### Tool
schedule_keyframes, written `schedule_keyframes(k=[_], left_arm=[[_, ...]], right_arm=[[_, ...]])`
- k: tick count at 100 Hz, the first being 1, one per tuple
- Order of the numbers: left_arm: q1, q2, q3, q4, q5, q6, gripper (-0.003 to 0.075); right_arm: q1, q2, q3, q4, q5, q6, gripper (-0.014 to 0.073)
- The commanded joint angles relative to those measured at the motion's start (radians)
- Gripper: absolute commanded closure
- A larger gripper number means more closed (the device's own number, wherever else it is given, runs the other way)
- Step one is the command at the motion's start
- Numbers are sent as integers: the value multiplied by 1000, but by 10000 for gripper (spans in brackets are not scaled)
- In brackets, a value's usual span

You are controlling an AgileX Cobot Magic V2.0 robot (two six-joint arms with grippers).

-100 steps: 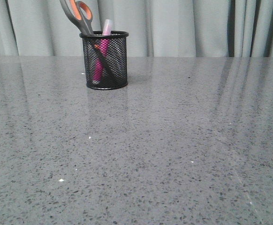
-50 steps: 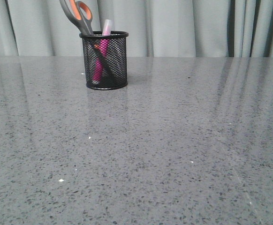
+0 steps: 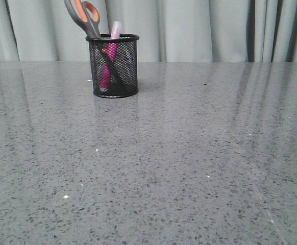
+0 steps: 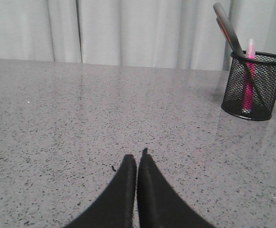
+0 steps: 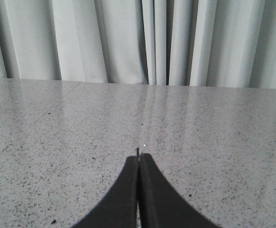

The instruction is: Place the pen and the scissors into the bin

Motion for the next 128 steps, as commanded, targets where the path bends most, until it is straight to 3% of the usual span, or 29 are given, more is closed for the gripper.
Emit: schedule_keyframes(k=[1, 44, 128], left_arm=[[1, -29, 23, -7, -79, -6, 742], [1, -29, 23, -7, -79, -6, 742], [1, -29, 23, -7, -79, -6, 742]], right_arm=[[-7, -18, 19, 2, -52, 2, 669], [-7, -18, 19, -19, 38, 0, 669], [-7, -18, 19, -19, -17, 0, 669]])
